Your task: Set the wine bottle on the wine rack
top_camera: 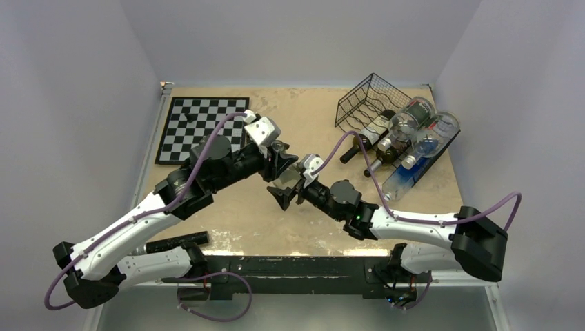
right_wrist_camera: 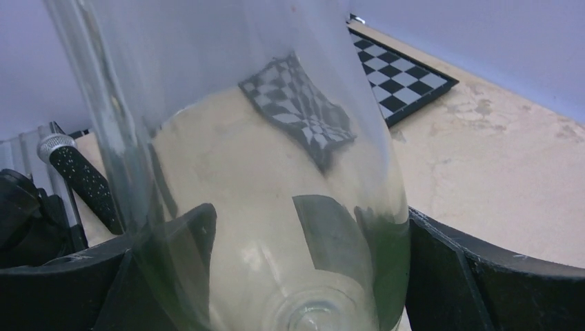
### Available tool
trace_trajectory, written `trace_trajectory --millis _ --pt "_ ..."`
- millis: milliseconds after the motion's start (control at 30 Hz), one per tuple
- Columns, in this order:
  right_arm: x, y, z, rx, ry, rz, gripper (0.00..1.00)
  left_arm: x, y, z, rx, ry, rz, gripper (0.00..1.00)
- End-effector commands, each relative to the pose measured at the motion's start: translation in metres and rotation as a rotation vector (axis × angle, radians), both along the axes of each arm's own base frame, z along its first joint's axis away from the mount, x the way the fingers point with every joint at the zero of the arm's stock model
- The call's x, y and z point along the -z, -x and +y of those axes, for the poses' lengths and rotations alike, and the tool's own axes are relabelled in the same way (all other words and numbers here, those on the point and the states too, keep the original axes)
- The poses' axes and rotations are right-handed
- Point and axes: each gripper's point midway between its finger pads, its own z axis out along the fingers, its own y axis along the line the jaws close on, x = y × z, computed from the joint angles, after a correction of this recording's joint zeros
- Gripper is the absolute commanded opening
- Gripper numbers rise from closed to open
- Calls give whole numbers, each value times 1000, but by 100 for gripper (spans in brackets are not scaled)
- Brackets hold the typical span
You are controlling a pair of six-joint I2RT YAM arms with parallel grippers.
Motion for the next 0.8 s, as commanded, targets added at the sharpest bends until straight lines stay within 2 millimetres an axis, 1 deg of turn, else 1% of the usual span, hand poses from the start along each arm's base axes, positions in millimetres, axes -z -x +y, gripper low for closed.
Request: trace_trajectory --millis 0,67,200,300,367,500,633,767 --pt "-29 -17 -3 78 -57 -79 99 -108 30 21 47 300 -160 0" --pt "-31 -16 -1 67 -53 -111 99 -115 35 29 42 328 -166 0" --pt "-43 -14 5 51 -83 -162 99 -129 43 43 30 373 -179 0" --pt "-51 -12 10 44 -89 -188 99 -138 45 51 11 380 -181 0" --pt "-52 -11 13 38 -78 -199 99 -145 45 57 -13 383 -185 0" --pt "-42 -6 17 24 -51 -196 99 -153 45 65 -32 379 -195 0" --pt "-28 -3 24 10 -21 -184 99 -157 44 64 -34 366 -196 0" --pt "-26 0 31 -5 6 -189 99 -157 42 61 -34 351 -186 0"
